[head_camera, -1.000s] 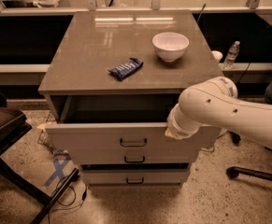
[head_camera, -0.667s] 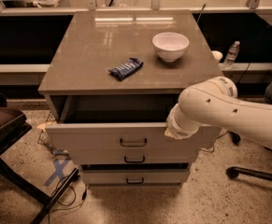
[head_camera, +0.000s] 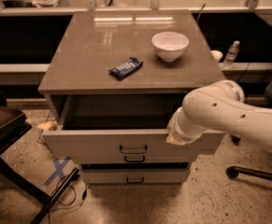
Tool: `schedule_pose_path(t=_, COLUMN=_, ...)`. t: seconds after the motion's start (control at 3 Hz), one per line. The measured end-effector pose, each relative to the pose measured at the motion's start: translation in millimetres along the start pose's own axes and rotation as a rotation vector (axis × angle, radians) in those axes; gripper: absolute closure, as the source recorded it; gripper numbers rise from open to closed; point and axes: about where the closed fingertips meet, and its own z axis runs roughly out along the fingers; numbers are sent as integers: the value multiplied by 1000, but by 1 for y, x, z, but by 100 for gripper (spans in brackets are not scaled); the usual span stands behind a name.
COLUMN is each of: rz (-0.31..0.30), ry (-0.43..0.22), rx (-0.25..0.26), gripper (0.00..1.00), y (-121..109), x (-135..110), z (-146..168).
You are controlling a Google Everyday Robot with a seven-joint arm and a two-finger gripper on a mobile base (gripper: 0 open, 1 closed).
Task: Open top drawer
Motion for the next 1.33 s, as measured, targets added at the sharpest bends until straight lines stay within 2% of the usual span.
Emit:
schedule_pose_path(t=0.33, rz=0, ry=0, rx=0, gripper=100, y=-2, x=-1, z=-4)
schedule_pose_path(t=0.67, rz=0, ry=0, rx=0, gripper=82, y=-2, x=-1, z=-4)
schedule_pose_path(t=1.33, rz=-2, ry=1, rx=3, gripper=36, y=-1, x=-1, z=-6)
